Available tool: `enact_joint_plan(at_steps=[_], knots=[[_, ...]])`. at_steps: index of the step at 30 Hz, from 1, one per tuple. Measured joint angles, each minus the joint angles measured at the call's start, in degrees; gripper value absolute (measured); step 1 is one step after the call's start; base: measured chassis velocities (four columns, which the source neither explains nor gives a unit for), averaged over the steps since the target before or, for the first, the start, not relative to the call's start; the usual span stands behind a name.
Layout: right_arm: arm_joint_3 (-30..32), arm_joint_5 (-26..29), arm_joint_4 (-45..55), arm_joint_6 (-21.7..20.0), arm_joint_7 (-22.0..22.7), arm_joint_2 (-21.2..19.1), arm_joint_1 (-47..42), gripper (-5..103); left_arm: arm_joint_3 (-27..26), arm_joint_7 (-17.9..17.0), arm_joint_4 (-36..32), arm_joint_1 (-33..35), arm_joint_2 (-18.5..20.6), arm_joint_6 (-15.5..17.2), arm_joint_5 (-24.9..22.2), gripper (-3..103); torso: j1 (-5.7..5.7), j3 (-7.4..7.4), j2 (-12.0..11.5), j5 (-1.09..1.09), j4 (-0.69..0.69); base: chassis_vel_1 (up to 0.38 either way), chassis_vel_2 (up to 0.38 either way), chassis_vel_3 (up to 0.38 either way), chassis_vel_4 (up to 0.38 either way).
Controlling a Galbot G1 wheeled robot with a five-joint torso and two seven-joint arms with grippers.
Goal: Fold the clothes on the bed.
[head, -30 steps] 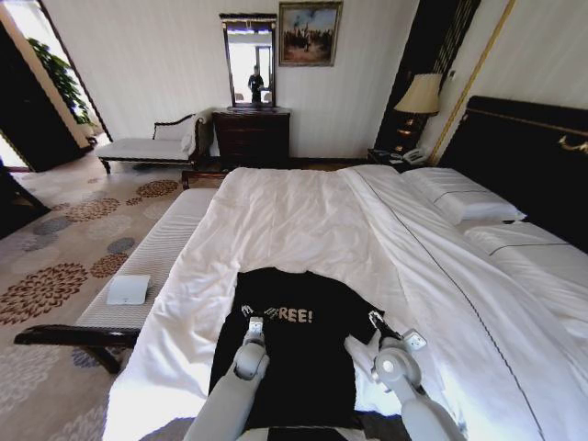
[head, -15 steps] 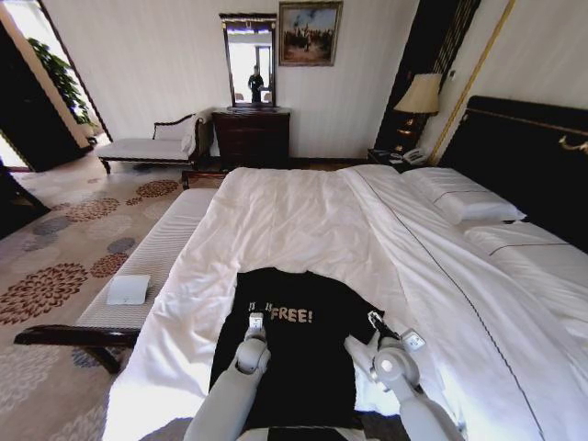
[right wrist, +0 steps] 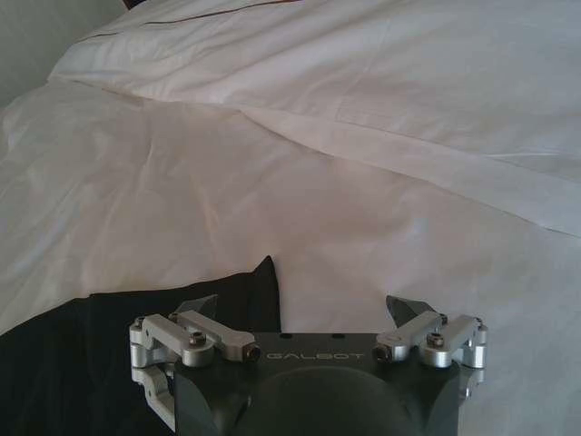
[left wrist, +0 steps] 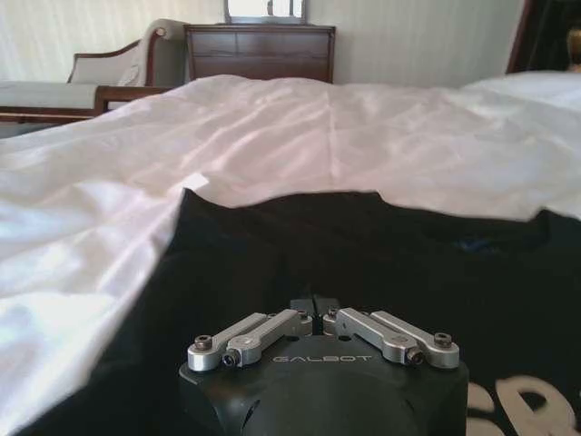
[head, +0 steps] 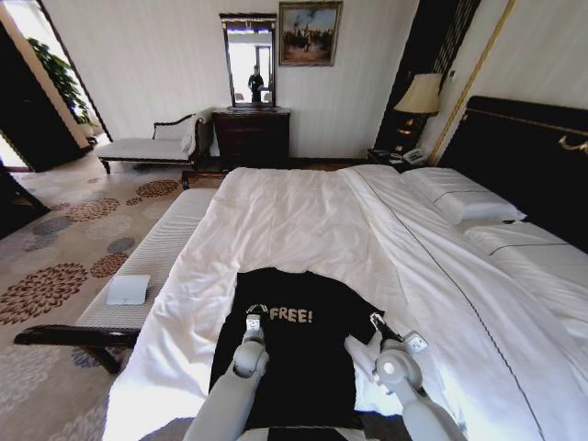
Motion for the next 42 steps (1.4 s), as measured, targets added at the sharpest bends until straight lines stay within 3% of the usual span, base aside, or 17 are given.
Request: enact_joint_plan(at_steps=[13, 42], knots=[[-0.93, -0.6, 0.55, 0.08, -0.1, 0.65, -0.32, 100, -12.75, 0.89, -3.67, 1.4, 3.16, -1.03, -5.95, 0, 0.0, 0.0, 0.0, 0.0, 0.01, 0.0, 0.0, 0.0, 0.0], [-1.14, -1.05, 0.41, -0.11, 0.05, 1.92, 0.57, 100, -20.53, -0.49, 0.32, 0.26, 4.1, -1.37, -8.01, 0, 0.0, 0.0, 0.0, 0.0, 0.0, 0.0, 0.0, 0.0, 0.0]])
